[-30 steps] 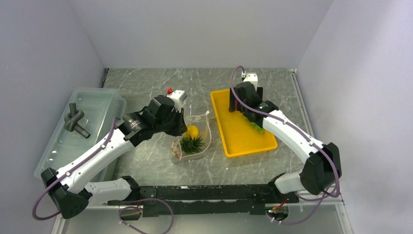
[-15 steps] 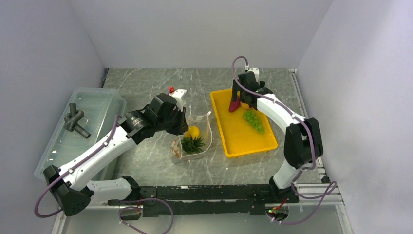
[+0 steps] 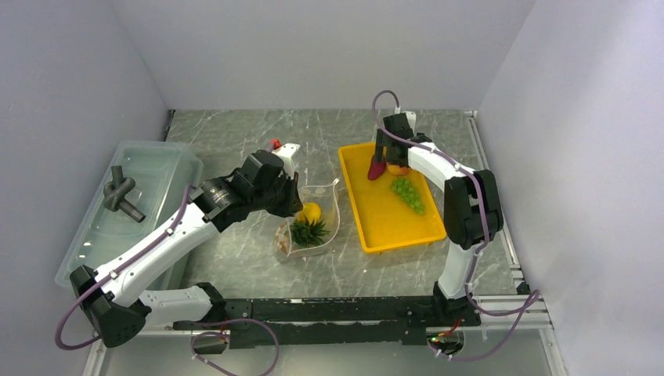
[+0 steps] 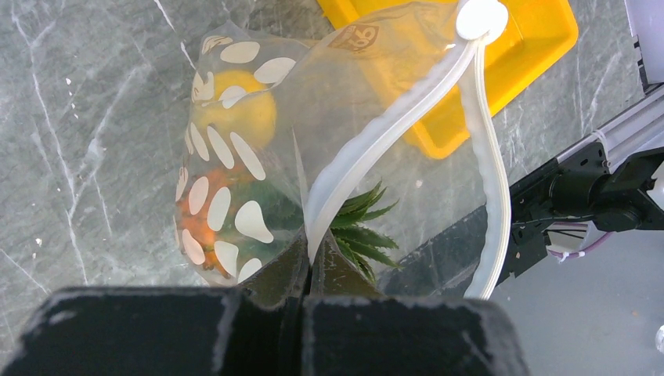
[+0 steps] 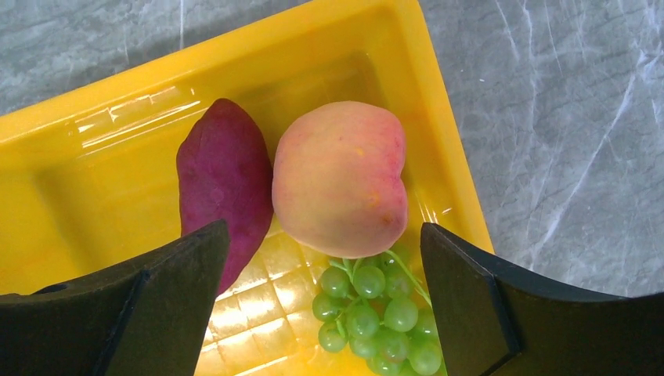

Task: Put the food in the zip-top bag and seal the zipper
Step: Pick up the fake fruit from the bin.

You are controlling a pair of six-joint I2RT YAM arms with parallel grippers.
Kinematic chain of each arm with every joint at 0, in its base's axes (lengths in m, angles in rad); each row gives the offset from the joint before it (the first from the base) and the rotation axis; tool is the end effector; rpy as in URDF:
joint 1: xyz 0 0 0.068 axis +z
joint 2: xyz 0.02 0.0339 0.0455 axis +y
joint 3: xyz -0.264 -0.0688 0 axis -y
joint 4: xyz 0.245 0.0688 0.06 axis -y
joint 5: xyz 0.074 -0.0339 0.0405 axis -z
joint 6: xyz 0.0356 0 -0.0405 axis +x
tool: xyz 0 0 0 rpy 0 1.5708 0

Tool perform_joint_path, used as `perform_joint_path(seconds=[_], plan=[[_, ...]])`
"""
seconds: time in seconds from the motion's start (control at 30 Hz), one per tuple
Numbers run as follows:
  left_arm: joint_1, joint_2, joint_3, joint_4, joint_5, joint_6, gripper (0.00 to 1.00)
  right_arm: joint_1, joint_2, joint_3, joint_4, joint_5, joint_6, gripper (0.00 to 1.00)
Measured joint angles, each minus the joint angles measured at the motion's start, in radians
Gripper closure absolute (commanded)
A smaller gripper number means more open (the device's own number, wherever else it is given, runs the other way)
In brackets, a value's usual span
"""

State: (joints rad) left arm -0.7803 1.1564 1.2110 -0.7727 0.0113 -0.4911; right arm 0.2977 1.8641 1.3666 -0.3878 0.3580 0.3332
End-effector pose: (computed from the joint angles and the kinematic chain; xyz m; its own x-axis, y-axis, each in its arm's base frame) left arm 0.1686 -0.1674 0.3563 -0.7469 0.0758 -0.6605 0.4051 0.8397 -0.3617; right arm 0.3939 0.1078 0.2189 -0.7198 0.0996 -0.6870 0.1828 0.9819 -0.0493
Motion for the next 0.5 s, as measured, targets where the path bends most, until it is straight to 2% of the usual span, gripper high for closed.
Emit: perform_joint_path(seconds=[0.5], plan=[[0.000,0.000,0.000,0.000,0.000,0.000,1.00,-0.024,0.044,0.038,0.014,-0.002,0.008,0.16]])
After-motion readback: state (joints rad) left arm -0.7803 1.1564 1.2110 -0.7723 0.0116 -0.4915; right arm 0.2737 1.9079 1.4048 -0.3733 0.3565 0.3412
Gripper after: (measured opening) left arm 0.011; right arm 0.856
